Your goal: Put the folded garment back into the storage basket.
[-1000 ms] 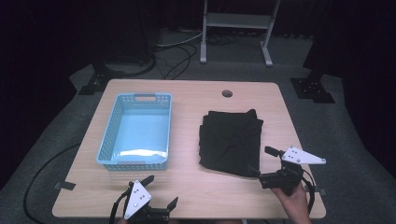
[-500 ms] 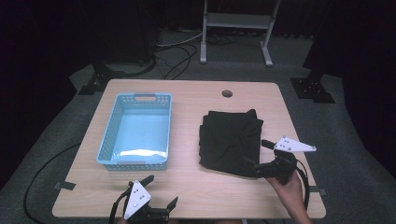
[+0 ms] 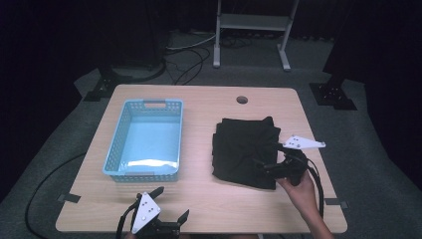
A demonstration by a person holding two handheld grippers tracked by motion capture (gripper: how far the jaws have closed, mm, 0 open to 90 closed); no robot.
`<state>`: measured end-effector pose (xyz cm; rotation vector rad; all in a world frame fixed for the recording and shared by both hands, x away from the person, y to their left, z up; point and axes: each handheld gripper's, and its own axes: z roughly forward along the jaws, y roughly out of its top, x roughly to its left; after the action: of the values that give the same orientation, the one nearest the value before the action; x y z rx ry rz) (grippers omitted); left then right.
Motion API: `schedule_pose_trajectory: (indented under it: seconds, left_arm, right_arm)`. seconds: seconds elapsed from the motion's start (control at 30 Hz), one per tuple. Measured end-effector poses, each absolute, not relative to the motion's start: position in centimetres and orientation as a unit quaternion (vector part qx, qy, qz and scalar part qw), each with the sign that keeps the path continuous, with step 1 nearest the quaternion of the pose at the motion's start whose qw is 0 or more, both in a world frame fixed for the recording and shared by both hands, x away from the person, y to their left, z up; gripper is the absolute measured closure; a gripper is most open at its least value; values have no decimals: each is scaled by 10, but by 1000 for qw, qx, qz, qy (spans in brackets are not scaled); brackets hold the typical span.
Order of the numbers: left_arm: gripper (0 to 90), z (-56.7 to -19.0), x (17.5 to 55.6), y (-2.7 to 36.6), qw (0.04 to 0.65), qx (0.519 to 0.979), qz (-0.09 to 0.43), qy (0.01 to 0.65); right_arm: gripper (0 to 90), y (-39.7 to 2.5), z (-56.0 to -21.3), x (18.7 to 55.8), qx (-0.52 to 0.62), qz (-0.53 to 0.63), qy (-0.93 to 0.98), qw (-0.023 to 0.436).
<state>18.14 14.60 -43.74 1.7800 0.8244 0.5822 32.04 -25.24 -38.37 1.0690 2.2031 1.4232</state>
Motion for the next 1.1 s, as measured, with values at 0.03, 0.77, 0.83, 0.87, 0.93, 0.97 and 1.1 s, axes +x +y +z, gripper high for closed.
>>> schedule_pose_trajectory:
  seconds: [0.03,0.77,0.83,0.87,0.93,0.97,1.1]
  left_arm:
    - [0,-437,181,146,522,742,243,344]
    - [0,-437,182,147,521,742,243,345]
    - [0,-437,182,146,521,743,243,344]
    - [0,-438,182,146,521,742,243,345]
    - [0,-438,182,147,520,742,243,346]
    - [0,-438,182,147,520,742,243,345]
    - [0,-437,182,147,521,741,243,346]
  right_arm:
    - [3,-252,-383,323,375,496,768,151]
    - [3,-234,-381,350,382,462,791,119]
    - [3,-232,-379,353,386,458,793,113]
    - [3,-231,-378,354,387,459,792,110]
    - [3,-229,-375,356,388,458,793,105]
    - [3,-228,-374,357,389,458,792,106]
    - [3,-225,-371,362,393,446,797,105]
